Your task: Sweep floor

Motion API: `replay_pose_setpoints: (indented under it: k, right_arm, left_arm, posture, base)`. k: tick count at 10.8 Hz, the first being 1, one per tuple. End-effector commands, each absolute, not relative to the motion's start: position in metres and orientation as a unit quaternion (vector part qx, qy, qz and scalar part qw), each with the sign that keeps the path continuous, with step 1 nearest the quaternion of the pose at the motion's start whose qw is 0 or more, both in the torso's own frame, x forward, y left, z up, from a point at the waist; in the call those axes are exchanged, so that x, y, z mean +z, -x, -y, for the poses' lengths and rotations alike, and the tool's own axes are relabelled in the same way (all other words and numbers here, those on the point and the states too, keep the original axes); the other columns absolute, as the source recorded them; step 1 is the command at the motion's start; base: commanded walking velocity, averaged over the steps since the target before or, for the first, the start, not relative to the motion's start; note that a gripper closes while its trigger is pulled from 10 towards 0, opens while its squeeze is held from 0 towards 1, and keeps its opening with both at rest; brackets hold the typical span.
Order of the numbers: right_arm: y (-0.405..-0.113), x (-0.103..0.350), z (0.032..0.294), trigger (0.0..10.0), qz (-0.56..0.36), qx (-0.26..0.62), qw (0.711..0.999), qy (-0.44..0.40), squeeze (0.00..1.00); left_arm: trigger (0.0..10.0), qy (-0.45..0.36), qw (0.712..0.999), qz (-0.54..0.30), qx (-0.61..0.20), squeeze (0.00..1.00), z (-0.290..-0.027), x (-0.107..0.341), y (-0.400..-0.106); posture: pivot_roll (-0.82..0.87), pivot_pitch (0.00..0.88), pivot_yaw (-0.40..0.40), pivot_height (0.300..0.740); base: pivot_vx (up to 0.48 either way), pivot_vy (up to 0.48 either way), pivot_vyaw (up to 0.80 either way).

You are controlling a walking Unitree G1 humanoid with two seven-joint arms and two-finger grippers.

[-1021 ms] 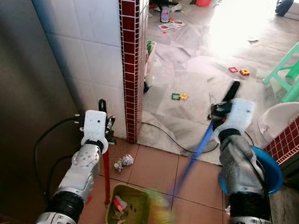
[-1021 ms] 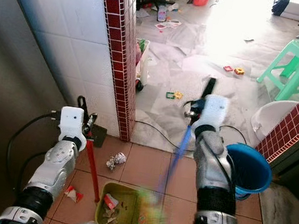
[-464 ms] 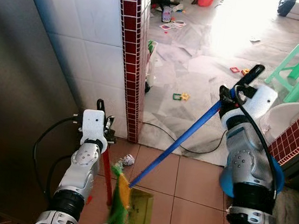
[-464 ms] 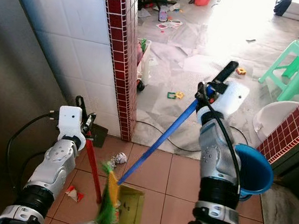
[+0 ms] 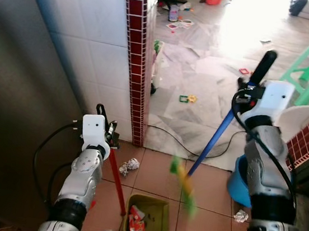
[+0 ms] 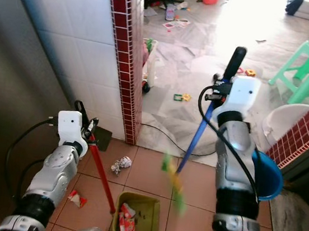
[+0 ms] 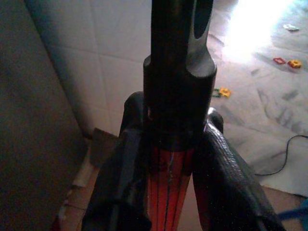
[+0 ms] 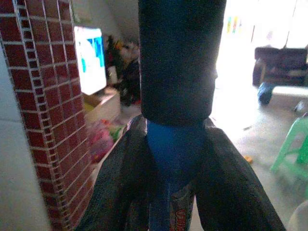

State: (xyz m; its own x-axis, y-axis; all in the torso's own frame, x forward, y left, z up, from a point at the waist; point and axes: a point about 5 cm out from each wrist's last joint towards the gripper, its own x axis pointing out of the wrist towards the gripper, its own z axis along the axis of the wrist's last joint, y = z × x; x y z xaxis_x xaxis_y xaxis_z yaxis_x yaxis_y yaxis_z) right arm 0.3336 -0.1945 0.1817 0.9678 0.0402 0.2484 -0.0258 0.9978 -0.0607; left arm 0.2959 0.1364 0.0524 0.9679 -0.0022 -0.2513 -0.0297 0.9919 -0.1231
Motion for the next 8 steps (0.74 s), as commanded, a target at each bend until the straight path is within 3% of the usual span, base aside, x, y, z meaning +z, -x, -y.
replay_pose_setpoints:
  k: [1,4,6,8]
  right_arm:
    - [-0.33,0.193,0.188,10.0,0.162,0.021,0.985,0.049,0.0]
    - [-0.322,0.165,0.188,10.0,0.133,-0.004,0.988,0.08,0.0]
    - [-0.322,0.156,0.186,10.0,0.122,-0.008,0.988,0.094,0.0]
    - [-0.324,0.154,0.187,10.0,0.118,-0.011,0.988,0.096,0.0]
  left_arm:
    - [10.0,0.063,0.993,-0.1,0.005,0.0,-0.142,0.065,-0.297]
    - [10.0,0.091,0.995,-0.051,-0.001,0.0,-0.144,0.084,-0.289]
    - [10.0,0.103,0.994,-0.034,-0.02,0.0,-0.14,0.095,-0.287]
    - [10.0,0.106,0.993,-0.042,-0.02,0.0,-0.141,0.092,-0.285]
  posture:
    - [-0.11,0.0,0.076,0.74]
    - [-0.1,0.0,0.073,0.74]
    - [-0.09,0.0,0.067,0.74]
    - [-0.09,0.0,0.066,0.74]
  base:
    - [0.0,0.0,0.0]
    - [0.0,0.0,0.0]
    - [0.0,0.0,-0.8]
    - [0.0,-0.15,-0.23]
